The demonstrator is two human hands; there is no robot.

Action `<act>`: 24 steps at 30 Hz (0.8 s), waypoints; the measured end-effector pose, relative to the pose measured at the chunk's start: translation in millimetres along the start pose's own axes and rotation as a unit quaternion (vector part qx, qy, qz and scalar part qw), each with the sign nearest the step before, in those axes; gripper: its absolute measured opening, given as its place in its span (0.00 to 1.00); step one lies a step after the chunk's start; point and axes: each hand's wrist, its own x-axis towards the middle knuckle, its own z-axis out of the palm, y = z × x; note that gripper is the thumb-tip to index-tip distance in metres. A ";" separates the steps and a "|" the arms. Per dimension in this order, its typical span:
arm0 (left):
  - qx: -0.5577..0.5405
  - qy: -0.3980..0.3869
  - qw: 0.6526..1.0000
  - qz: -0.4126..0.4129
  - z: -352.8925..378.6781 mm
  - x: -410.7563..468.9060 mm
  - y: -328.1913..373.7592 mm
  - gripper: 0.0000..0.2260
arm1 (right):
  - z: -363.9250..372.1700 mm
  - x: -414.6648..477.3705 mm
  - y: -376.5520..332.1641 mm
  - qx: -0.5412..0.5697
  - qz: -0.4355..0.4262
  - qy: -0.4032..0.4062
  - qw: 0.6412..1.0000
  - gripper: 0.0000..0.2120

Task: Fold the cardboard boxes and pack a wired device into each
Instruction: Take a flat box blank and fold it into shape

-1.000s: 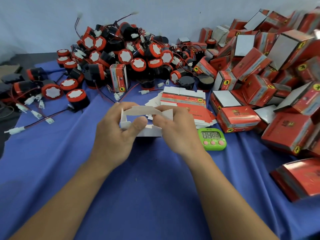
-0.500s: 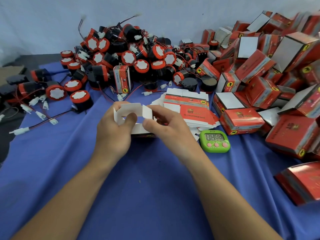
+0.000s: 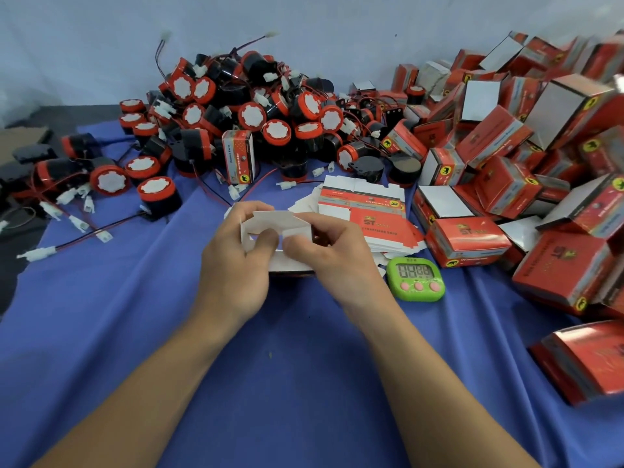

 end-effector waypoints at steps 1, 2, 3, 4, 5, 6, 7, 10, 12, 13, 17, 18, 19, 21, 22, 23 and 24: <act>-0.013 -0.007 1.000 -0.002 0.3 -1.2 1.1 0.11 | 0.3 0.3 0.6 0.007 0.002 0.010 1.000 0.13; -0.037 -0.022 0.999 -0.002 -0.1 -2.6 2.3 0.12 | -0.3 0.6 1.4 0.018 0.005 0.017 1.000 0.13; -0.073 -0.047 0.996 0.001 -1.1 -3.3 2.9 0.15 | -1.8 1.1 2.0 0.029 0.009 0.025 0.999 0.13; -0.118 -0.078 0.990 0.008 -2.3 -3.3 2.5 0.17 | -3.6 1.3 2.4 0.040 0.013 0.036 0.998 0.13; -0.168 -0.105 0.980 0.011 -3.3 -2.9 2.0 0.19 | -5.2 1.5 3.1 0.050 0.016 0.048 0.997 0.13; -0.206 -0.115 0.972 0.002 -3.5 -2.1 1.9 0.20 | -6.3 1.6 3.8 0.061 0.021 0.056 0.996 0.13; -0.228 -0.110 0.967 -0.016 -3.6 -1.3 3.0 0.19 | -6.9 1.8 4.4 0.070 0.027 0.058 0.996 0.14; -0.211 -0.084 0.973 -0.043 -2.3 1.6 5.4 0.15 | -5.3 2.4 6.3 0.070 0.031 0.058 0.995 0.13; -0.182 -0.107 0.977 -0.022 -1.5 1.4 6.1 0.12 | -5.0 3.3 7.3 0.069 0.039 0.073 0.994 0.11; -0.170 -0.116 0.978 -0.012 -1.7 0.5 7.6 0.12 | -5.3 3.5 7.9 0.069 0.047 0.081 0.993 0.11; -0.131 -0.110 0.985 -0.005 -1.7 -0.3 9.7 0.16 | -4.5 4.3 9.8 0.067 0.067 0.103 0.990 0.11; -0.116 -0.106 0.988 -0.011 -1.7 0.2 9.0 0.18 | -3.6 4.7 9.7 0.069 0.069 0.104 0.990 0.12; -0.105 -0.100 0.989 -0.016 -1.6 0.4 8.7 0.20 | -3.2 4.7 9.5 0.069 0.071 0.103 0.990 0.12; -0.104 -0.082 0.991 -0.017 -1.2 0.4 6.5 0.20 | -2.6 4.0 8.4 0.081 0.068 0.088 0.991 0.12; -0.111 -0.073 0.991 -0.013 -0.9 0.1 5.3 0.20 | -2.7 3.4 7.7 0.096 0.066 0.073 0.990 0.12; -0.124 -0.063 0.990 -0.007 -0.3 -0.6 4.9 0.20 | -3.3 2.7 7.3 0.116 0.066 0.057 0.989 0.12; -0.145 -0.054 0.988 0.000 0.5 -1.4 4.9 0.21 | -4.6 2.1 6.9 0.137 0.068 0.039 0.987 0.14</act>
